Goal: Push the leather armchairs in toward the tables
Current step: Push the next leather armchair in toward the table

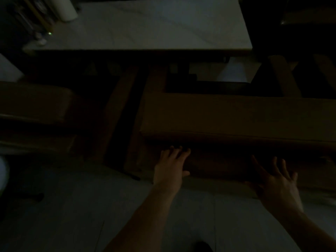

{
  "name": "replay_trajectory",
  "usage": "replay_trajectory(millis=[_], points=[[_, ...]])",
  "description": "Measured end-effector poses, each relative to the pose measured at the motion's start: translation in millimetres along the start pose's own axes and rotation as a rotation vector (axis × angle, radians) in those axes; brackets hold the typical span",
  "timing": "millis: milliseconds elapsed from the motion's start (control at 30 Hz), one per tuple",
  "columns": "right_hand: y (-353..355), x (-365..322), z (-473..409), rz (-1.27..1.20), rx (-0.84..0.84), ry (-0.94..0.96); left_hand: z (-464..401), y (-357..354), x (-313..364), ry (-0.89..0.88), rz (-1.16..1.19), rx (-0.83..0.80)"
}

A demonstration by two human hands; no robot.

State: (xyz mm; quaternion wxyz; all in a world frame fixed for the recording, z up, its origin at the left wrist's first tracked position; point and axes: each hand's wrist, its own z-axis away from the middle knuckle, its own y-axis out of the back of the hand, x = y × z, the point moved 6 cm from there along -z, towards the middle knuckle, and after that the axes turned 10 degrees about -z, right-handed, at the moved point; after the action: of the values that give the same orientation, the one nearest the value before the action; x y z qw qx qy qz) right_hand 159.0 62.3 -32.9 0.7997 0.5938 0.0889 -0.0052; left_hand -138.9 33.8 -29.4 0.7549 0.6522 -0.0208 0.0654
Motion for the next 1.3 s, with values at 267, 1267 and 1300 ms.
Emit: replay_trajectory(millis=[267,1267,1300], points=[[-4,-2,-3,0.047,-0.062,-0.038,-1,0,-1,-0.013,-0.054,0.041],[-4,-10,2,-0.021,-0.093,-0.095,0,-8,-8,0.029,-0.035,-0.004],[-5,-10,3,-0.018,-0.099,-0.098,-1,-10,-10,0.027,-0.032,-0.014]])
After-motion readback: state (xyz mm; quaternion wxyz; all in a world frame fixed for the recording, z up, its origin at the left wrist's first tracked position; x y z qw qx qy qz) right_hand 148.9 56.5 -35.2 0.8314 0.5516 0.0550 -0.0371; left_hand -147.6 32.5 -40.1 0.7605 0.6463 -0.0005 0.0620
